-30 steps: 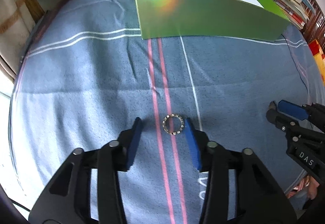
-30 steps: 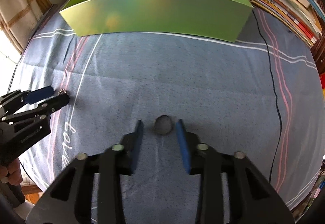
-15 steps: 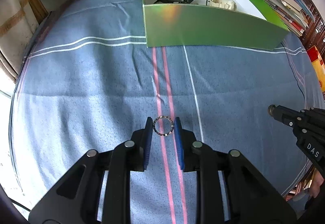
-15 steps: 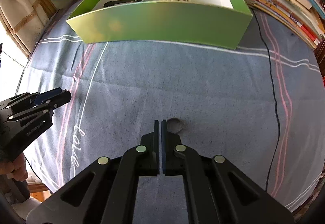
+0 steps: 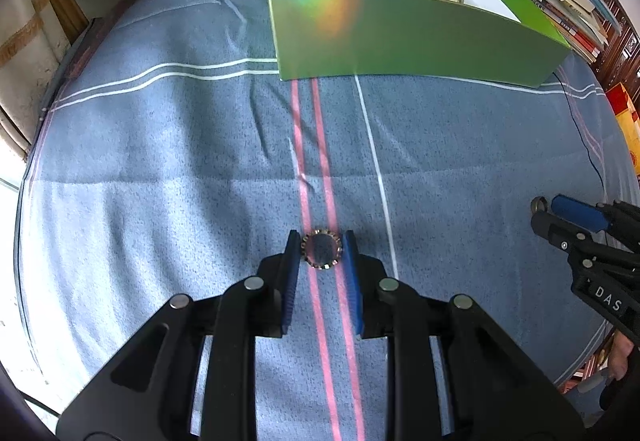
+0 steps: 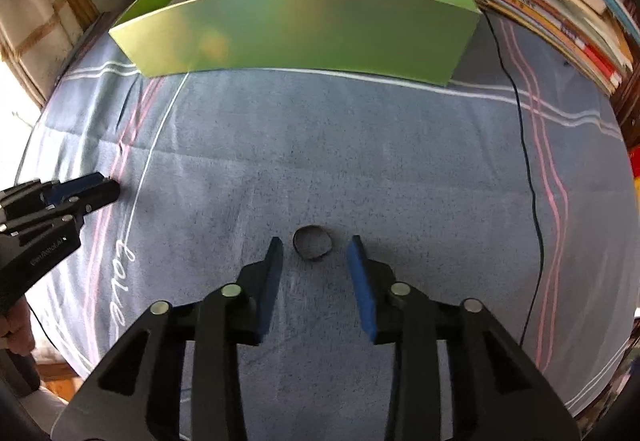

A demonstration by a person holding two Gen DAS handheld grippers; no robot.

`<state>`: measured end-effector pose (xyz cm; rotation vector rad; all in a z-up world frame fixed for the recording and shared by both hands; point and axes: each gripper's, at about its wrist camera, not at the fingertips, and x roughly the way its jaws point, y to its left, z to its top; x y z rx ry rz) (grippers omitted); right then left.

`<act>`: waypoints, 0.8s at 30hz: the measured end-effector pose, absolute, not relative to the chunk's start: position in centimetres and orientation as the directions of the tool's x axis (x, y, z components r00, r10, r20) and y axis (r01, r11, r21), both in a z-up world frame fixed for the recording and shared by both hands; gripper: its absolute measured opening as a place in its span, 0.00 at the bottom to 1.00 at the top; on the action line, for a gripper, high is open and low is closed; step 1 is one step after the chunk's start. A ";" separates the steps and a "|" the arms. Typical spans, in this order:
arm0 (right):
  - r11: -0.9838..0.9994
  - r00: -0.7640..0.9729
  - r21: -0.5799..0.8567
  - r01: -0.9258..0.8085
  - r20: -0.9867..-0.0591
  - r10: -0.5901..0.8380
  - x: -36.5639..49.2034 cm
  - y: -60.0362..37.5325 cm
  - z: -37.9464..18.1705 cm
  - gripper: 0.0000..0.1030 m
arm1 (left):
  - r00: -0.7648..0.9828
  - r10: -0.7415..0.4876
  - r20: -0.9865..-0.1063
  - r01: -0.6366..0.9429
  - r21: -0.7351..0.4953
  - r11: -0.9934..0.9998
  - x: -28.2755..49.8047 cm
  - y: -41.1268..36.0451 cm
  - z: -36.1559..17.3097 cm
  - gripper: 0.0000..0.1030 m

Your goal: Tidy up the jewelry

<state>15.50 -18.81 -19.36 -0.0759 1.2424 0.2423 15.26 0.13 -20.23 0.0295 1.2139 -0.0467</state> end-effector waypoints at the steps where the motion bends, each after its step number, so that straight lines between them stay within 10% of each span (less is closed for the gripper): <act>1: 0.971 0.306 0.063 -0.231 -0.943 0.134 15.5 -18.7 -19.4 0.31 | 0.350 -0.018 -0.937 0.052 0.001 0.999 15.3 0.1 -20.3 0.21; 24: 0.969 0.607 0.103 -0.226 -0.763 0.223 21.1 -20.3 -4.7 0.20 | 0.596 -0.063 -0.801 0.063 -0.032 0.997 19.1 -0.2 -8.3 0.21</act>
